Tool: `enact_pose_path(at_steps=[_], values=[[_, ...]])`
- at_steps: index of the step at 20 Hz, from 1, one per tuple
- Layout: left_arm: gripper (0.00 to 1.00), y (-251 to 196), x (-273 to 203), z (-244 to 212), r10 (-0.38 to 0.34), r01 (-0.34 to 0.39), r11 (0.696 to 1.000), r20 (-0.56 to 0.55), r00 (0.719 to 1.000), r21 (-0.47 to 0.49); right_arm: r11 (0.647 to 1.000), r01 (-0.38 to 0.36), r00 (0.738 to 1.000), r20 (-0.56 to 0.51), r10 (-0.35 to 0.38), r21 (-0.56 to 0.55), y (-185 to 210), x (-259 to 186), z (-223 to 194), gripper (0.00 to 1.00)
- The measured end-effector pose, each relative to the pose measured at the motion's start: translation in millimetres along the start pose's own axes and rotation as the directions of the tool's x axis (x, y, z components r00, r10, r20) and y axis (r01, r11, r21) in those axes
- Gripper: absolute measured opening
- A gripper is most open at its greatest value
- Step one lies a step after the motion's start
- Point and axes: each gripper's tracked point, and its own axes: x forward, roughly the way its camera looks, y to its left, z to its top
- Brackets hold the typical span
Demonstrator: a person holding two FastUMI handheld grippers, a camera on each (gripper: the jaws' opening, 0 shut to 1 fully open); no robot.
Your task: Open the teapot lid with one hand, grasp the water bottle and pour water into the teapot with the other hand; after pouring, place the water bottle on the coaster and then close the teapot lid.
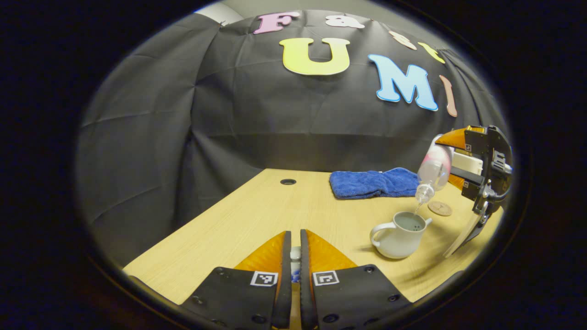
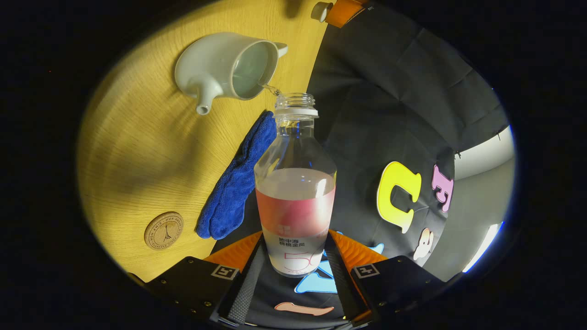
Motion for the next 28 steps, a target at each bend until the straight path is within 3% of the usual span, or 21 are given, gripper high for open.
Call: enact_pose_path(at_steps=[11, 17, 28], values=[[0.14, -0.7, -0.1, -6.5, -0.003, 0.003, 1.000, -0.012, 1.000, -0.007, 0.989, 0.082, 0.995, 0.058, -0.076, -0.124, -9.7, 1.4, 12.8, 0.76], [0.17, -1.8, 1.4, -7.7, -0.005, 0.005, 1.000, -0.012, 1.000, -0.008, 0.962, 0.166, 0.985, 0.090, -0.150, -0.215, -19.4, 0.0, 18.4, 0.75], [0.16, -1.3, 0.8, -8.9, -0.005, 0.004, 1.000, -0.014, 1.000, -0.008, 0.932, 0.245, 0.966, 0.147, -0.212, -0.265, -33.8, -4.1, 34.8, 0.76]])
